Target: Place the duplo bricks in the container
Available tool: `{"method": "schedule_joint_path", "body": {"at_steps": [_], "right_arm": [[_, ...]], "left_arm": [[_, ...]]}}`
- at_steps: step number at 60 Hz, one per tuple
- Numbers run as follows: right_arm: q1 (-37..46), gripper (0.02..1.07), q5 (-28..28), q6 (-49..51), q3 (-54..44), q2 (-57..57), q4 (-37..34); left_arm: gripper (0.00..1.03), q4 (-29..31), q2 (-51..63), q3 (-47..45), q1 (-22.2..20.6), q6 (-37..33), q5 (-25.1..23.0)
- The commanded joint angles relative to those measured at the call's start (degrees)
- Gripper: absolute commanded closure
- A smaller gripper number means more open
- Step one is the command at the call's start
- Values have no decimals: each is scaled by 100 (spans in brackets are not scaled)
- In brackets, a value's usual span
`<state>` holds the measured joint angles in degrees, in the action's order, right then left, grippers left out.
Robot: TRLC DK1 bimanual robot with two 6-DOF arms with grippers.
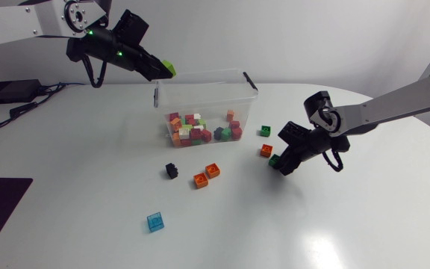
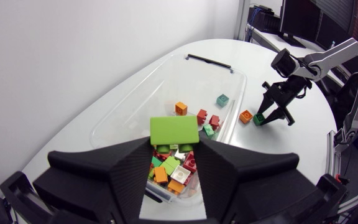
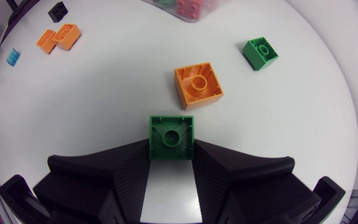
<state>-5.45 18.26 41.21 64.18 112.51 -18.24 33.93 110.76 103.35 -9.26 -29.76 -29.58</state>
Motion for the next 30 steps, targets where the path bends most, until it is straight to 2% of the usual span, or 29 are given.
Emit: {"method": "schedule_joint_path", "body": {"at_steps": [1, 9, 12, 16, 19, 24, 30], "right_arm": [[27, 75, -33, 133, -55, -221, -241], [27, 75, -51, 124, -204, -783, -505], [9, 75, -77, 124, -213, -976, -646], [-35, 75, -77, 98, -231, -1231, -795], [-79, 75, -112, 89, -213, -1442, -945], [-149, 75, -112, 19, -134, -1732, -1164], [-290, 75, -112, -166, 50, -2075, -1393]], "left_arm": [[61, -159, 271, 291, -59, 286, -21], [60, -185, 587, 572, -94, 436, 119], [56, -291, 693, 642, -120, 550, 251], [45, -449, 780, 669, -173, 620, 524], [24, -598, 816, 634, -217, 620, 823], [5, -713, 816, 572, -243, 620, 884], [5, -739, 675, 458, -226, 638, 910]]}}
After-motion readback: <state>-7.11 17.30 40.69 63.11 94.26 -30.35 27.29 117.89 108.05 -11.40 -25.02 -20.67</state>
